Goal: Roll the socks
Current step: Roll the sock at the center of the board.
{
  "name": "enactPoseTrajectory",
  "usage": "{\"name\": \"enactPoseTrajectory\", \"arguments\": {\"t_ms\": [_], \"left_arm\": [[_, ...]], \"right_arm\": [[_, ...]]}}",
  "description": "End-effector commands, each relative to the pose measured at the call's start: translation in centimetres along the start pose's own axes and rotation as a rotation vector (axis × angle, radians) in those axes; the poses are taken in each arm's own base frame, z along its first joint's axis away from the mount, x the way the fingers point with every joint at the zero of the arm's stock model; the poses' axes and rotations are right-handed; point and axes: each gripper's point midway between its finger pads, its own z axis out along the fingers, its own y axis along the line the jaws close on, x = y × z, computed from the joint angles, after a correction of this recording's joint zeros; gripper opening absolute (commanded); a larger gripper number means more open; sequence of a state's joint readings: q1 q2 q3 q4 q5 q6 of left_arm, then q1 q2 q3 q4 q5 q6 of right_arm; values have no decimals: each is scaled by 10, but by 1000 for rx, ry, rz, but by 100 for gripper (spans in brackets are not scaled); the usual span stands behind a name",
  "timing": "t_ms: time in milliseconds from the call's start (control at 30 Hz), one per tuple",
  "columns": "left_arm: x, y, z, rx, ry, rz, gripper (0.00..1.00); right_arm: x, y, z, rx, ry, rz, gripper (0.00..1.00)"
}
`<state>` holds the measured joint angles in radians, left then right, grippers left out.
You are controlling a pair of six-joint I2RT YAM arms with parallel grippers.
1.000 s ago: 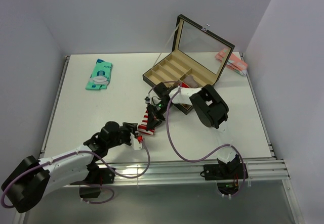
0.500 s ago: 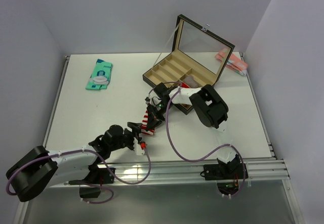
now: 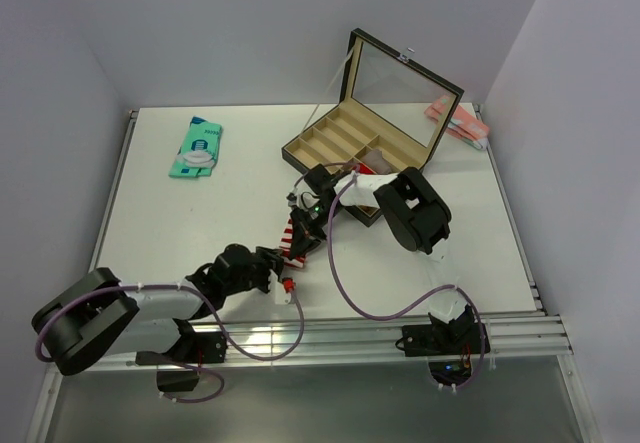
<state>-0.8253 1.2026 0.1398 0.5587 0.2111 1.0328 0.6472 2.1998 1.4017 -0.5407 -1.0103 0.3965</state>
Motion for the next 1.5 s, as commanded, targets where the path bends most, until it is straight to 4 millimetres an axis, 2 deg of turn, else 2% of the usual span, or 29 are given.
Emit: {"name": "enactPoseTrajectory", "arguments": {"t_ms": [0,133,233,267,367,400,500,600,633,667,700,733,800,833,867,900,967,1000,1067,1167,1200,1233,1267,1300,1333,1367,1400,1433,1467], "left_arm": [[-4,7,7,-6,-6,-6,52],[-2,12,13,-3,14,-14,36],[0,13,16,12,34,-38,20],[1,11,17,21,37,-39,10],[-4,9,14,51,25,-50,0],[-4,3,13,90,32,-62,0],[-11,-8,7,196,37,-105,0],[-19,-7,4,250,38,-136,0],[-17,-14,0,289,53,-147,0],[-16,-21,-5,325,71,-168,0],[-20,-16,-5,329,66,-172,0],[-18,-24,-11,369,90,-195,0],[-22,-26,-14,401,85,-211,0],[-20,-33,-19,434,104,-228,0],[-19,-35,-21,448,113,-234,0],[-18,-33,-22,451,130,-242,0],[-10,-45,-29,515,196,-275,0],[-13,-42,-30,527,200,-284,0],[-7,-54,-40,605,250,-302,0],[-17,-60,-43,697,239,-340,0],[-25,-58,-47,738,234,-367,0],[-25,-61,-47,781,239,-384,0],[-32,-51,-44,783,226,-388,0],[-33,-55,-50,829,244,-417,0],[-37,-59,-49,877,232,-444,0],[-44,-49,-46,886,215,-452,1],[-48,-46,-46,905,206,-475,1],[-52,-51,-51,963,205,-522,0],[-58,-41,-46,960,185,-528,0]], "right_arm": [[4,-11,2,15,6,28,1],[7,-12,2,10,8,24,0],[8,-11,1,5,6,17,0],[7,-10,1,4,4,12,0],[5,-10,-1,30,-16,-12,5],[3,-18,-3,78,-37,-21,9],[-10,-21,-15,185,-142,-77,24],[-17,-1,-33,201,-255,-145,36],[-20,-9,-39,260,-303,-134,38],[-20,4,-51,266,-354,-159,39],[-23,10,-56,263,-398,-162,39],[-26,1,-65,330,-460,-142,40],[-27,20,-81,312,-554,-154,41],[-24,9,-86,348,-594,-126,41],[-25,8,-93,366,-638,-100,41],[-22,15,-105,379,-689,-104,41],[-19,0,-124,472,-791,-48,40],[-15,10,-137,465,-849,-63,40],[-5,1,-151,507,-924,-25,40],[12,11,-167,475,-1020,-58,40],[17,4,-171,502,-1058,-58,40],[24,13,-175,488,-1092,-91,40],[29,15,-176,484,-1111,-98,40],[34,8,-174,498,-1132,-104,40],[39,15,-178,475,-1162,-133,40],[43,20,-174,464,-1176,-160,40],[48,12,-170,483,-1179,-165,40],[49,11,-172,507,-1210,-180,40],[56,19,-163,494,-1204,-220,40]]}}
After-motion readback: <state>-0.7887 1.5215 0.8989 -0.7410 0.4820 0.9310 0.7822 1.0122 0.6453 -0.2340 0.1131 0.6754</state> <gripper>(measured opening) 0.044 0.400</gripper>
